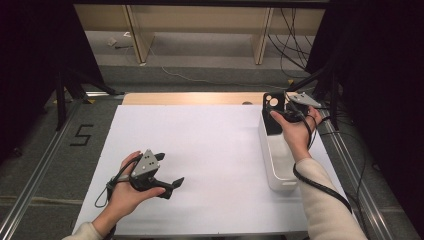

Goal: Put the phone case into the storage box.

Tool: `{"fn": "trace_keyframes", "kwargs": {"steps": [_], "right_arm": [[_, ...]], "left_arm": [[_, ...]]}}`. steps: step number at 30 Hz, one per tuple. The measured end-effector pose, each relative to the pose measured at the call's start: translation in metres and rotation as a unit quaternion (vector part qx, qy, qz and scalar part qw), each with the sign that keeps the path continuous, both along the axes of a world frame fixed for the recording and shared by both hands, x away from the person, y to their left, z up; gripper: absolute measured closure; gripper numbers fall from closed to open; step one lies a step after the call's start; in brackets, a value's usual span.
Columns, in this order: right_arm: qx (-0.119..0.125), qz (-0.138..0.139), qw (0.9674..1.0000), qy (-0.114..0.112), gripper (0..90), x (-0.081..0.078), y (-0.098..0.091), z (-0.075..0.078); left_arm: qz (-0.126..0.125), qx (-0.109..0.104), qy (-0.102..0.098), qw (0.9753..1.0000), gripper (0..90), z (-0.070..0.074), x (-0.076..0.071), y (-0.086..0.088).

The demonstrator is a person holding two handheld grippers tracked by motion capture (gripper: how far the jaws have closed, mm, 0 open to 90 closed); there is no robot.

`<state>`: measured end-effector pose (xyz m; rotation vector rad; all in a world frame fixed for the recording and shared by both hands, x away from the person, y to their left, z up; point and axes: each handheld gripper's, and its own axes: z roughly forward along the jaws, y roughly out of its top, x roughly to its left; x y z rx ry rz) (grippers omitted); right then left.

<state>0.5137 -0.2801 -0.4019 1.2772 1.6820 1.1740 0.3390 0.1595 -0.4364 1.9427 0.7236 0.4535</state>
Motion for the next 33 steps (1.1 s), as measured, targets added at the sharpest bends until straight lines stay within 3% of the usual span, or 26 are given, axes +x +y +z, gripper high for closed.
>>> {"fn": "trace_keyframes", "kwargs": {"steps": [33], "right_arm": [[-0.004, 0.076, 0.997, -0.014, 18.8, -0.037, 0.017, 0.008]], "left_arm": [[0.001, 0.002, 0.0, 1.0, 0.0, 0.0, 0.0, -0.001]]}}
